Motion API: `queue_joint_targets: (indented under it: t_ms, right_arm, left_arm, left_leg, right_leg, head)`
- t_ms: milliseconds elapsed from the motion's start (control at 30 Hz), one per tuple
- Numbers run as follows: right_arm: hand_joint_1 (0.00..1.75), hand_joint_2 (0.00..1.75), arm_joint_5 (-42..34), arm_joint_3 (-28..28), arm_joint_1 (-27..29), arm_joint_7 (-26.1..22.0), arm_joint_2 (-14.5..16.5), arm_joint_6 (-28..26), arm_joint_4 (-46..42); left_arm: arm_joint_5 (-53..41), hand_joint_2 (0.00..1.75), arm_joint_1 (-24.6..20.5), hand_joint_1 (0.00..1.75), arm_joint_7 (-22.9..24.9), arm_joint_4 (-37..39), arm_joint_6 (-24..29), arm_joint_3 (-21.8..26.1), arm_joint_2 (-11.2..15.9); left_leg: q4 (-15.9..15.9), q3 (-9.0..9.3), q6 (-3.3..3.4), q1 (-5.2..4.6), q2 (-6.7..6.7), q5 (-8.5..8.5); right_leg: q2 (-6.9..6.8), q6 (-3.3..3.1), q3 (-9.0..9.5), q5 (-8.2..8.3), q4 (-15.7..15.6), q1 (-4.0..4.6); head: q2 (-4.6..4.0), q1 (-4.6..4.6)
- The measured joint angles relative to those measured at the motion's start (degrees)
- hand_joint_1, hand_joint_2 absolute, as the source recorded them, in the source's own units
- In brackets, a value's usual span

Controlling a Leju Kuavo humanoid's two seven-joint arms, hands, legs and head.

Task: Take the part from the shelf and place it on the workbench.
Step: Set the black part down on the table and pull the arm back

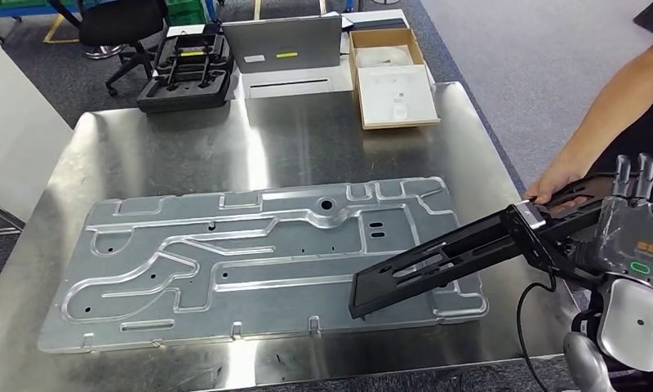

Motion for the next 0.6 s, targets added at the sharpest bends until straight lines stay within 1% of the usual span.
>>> queue_joint_targets:
  t_ms: [33,67,100,133,167,200,233,267,300,333,400,433,467,500,533,567,600]
  right_arm:
    - [0.0,0.0,0.0,-0.1,0.0,0.0,0.1,-0.1,0.0]
    - [0.0,0.0,0.0,-0.1,0.0,0.0,0.3,-0.2,0.0]
    - [0.0,0.0,0.1,-0.2,0.0,-0.1,0.5,-0.5,0.0]
    - [0.0,0.0,0.2,-0.2,0.1,0.0,0.7,-1.0,0.1]
    - [0.0,0.0,0.4,-0.3,0.2,0.0,1.0,-1.7,0.1]
    - [0.0,0.0,0.6,-0.3,0.3,0.0,1.3,-2.6,0.2]
    - [0.0,0.0,0.9,-0.4,0.4,0.1,1.6,-3.4,0.3]
    - [0.0,0.0,1.1,-0.6,0.4,0.1,1.9,-4.2,0.3]
    - [0.0,0.0,1.4,-0.7,0.4,0.1,2.1,-4.8,0.4]
    - [0.0,0.0,1.7,-0.9,0.5,0.1,2.4,-5.3,0.4]
    - [0.0,0.0,2.1,-1.2,0.5,0.1,2.9,-5.8,0.6]
    - [0.0,0.0,2.3,-1.4,0.6,0.1,3.1,-6.0,0.7]
    - [0.0,0.0,2.3,-1.5,0.6,0.1,3.3,-6.0,0.7]
    - [0.0,0.0,2.3,-1.5,0.7,0.0,3.4,-6.1,0.7]
    - [0.0,0.0,2.3,-1.6,0.9,0.0,3.5,-6.1,0.8]
    - [0.0,0.0,2.3,-1.6,1.1,0.0,3.7,-6.1,0.9]
    - [0.0,0.0,2.3,-1.6,1.4,-0.1,3.8,-6.1,1.1]
  left_arm:
    - [-0.1,0.0,0.0,0.0,-0.1,0.0,0.0,0.1,0.0]
    - [-0.2,0.0,0.1,0.0,-0.2,0.0,-0.1,0.2,0.0]
    - [-0.3,0.0,0.2,0.0,-0.2,0.1,-0.1,0.3,-0.1]
    - [-0.4,0.0,0.3,0.0,-0.3,0.1,-0.1,0.4,-0.1]
    - [-0.5,0.0,0.3,0.0,-0.3,0.2,-0.2,0.5,-0.1]
    - [-0.6,0.0,0.3,0.0,-0.3,0.2,-0.2,0.5,-0.1]
    - [-0.7,0.0,0.2,0.0,-0.3,0.2,-0.2,0.6,-0.1]
    - [-0.8,0.0,0.2,0.0,-0.3,0.3,-0.2,0.7,-0.2]
    - [-0.9,0.0,0.1,0.0,-0.3,0.3,-0.2,0.7,-0.2]
    - [-1.0,0.0,0.2,0.0,-0.2,0.3,-0.2,0.8,-0.2]
    - [-1.1,0.0,0.2,0.0,-0.2,0.3,-0.2,0.9,-0.2]
    - [-1.2,0.0,0.3,0.0,-0.2,0.4,-0.2,0.9,-0.3]
    - [-1.3,0.0,0.2,0.0,-0.2,0.4,-0.2,0.9,-0.3]
    - [-1.4,0.0,0.2,0.0,-0.3,0.4,-0.2,0.9,-0.3]
    - [-1.4,0.0,0.1,0.0,-0.3,0.4,-0.2,0.9,-0.3]
    - [-1.4,0.0,0.1,0.0,-0.2,0.4,-0.2,0.9,-0.4]
    - [-1.4,0.0,0.2,0.0,-0.2,0.4,-0.2,0.9,-0.4]
  left_leg:
    - [3.8,-1.72,-0.22,0.07,0.01,-1.83]
    - [7.1,-3.25,-0.33,0.14,0.01,-3.03]
    - [8.8,-4.06,-0.34,0.18,0.01,-3.2]
    - [8.4,-3.85,-0.25,0.19,0.01,-2.27]
    - [5.8,-2.66,-0.07,0.18,0.01,-0.46]
    - [1.8,-0.78,0.19,0.16,0.0,1.67]
    - [-2.2,1.09,0.49,0.04,-0.02,3.15]
    - [-5.1,2.43,0.77,-0.12,-0.04,4.07]
    - [-6.8,3.14,1.0,-0.29,-0.07,4.36]
    - [-7.2,3.29,1.17,-0.45,-0.1,4.22]
    - [-7.9,3.53,1.64,-0.31,-0.09,4.57]
    - [-8.3,3.8,1.95,-0.17,-0.06,4.78]
    - [-8.8,4.06,2.28,-0.03,-0.01,4.97]
    - [-9.0,4.23,2.51,0.0,0.03,5.07]
    - [-9.0,4.26,2.72,-0.06,0.02,5.06]
    - [-9.0,4.24,2.84,-0.12,0.02,5.02]
    - [-8.9,4.24,2.88,-0.17,0.0,4.94]
  right_leg:
    - [-0.04,-0.06,-0.09,0.02,0.0,0.02]
    - [-0.06,-0.1,-0.14,0.03,0.0,0.06]
    - [-0.05,-0.12,-0.15,0.03,0.0,0.1]
    - [-0.02,-0.12,-0.11,0.02,0.0,0.12]
    - [0.02,-0.11,-0.04,0.0,0.0,0.14]
    - [0.05,-0.08,0.04,-0.02,0.0,0.15]
    - [0.06,0.01,0.05,-0.07,0.0,0.22]
    - [0.08,0.17,0.0,-0.07,0.0,0.26]
    - [0.08,0.39,-0.07,-0.04,0.0,0.28]
    - [0.08,0.66,-0.11,0.03,-0.1,0.3]
    - [0.07,1.28,0.03,-0.03,-0.3,0.28]
    - [0.06,1.51,-0.15,-0.57,0.3,0.31]
    - [0.06,1.68,-0.87,-1.72,2.0,0.34]
    - [0.06,1.76,-2.19,-3.34,4.9,0.31]
    - [0.06,1.83,-4.02,-5.14,8.7,0.32]
    - [0.07,1.91,-5.88,-6.5,12.4,0.29]
    - [0.06,1.99,-7.13,-6.94,14.7,0.25]
  head:
    - [0.0,-0.04]
    - [0.0,-0.04]
    - [0.0,-0.04]
    - [0.0,-0.04]
    - [0.0,-0.03]
    - [0.0,-0.04]
    - [0.0,-0.02]
    - [0.0,-0.02]
    - [0.0,-0.01]
    - [0.0,0.02]
    - [0.0,0.04]
    - [0.0,0.09]
    - [0.0,0.16]
    - [0.0,0.24]
    - [0.0,0.29]
    - [0.0,0.32]
    - [0.0,0.32]
